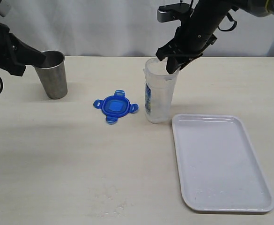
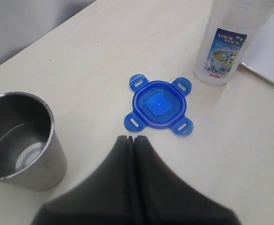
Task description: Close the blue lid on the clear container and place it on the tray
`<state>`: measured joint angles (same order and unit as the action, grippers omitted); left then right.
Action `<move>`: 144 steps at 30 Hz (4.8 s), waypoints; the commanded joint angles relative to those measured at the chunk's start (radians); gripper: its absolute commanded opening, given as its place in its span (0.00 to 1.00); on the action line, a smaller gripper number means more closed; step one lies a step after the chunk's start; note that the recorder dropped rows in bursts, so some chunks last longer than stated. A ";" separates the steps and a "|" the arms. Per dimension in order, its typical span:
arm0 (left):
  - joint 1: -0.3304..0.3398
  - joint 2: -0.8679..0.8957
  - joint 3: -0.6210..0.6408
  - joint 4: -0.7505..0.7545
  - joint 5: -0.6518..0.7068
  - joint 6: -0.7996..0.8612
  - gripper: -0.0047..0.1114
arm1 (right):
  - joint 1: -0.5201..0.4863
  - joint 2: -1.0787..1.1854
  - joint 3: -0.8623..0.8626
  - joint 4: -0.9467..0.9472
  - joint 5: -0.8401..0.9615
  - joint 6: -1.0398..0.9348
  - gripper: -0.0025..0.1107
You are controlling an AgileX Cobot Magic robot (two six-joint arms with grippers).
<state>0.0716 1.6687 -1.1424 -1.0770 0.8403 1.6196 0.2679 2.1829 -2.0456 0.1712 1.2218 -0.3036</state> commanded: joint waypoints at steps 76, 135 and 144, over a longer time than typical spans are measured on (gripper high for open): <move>0.002 -0.002 0.002 -0.061 -0.048 -0.002 0.04 | 0.386 0.209 0.165 -0.281 -0.564 -0.111 0.06; 0.002 -0.002 0.002 -0.012 0.014 -0.027 0.04 | 0.460 -0.181 0.641 -0.057 -0.464 0.256 0.45; 0.002 -0.002 0.002 -0.016 0.017 -0.027 0.04 | 0.334 -0.148 0.720 0.068 -0.675 0.288 0.51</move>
<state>0.0716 1.6687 -1.1424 -1.0894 0.8465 1.5965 0.6212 2.0185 -1.3314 0.1666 0.5930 0.0088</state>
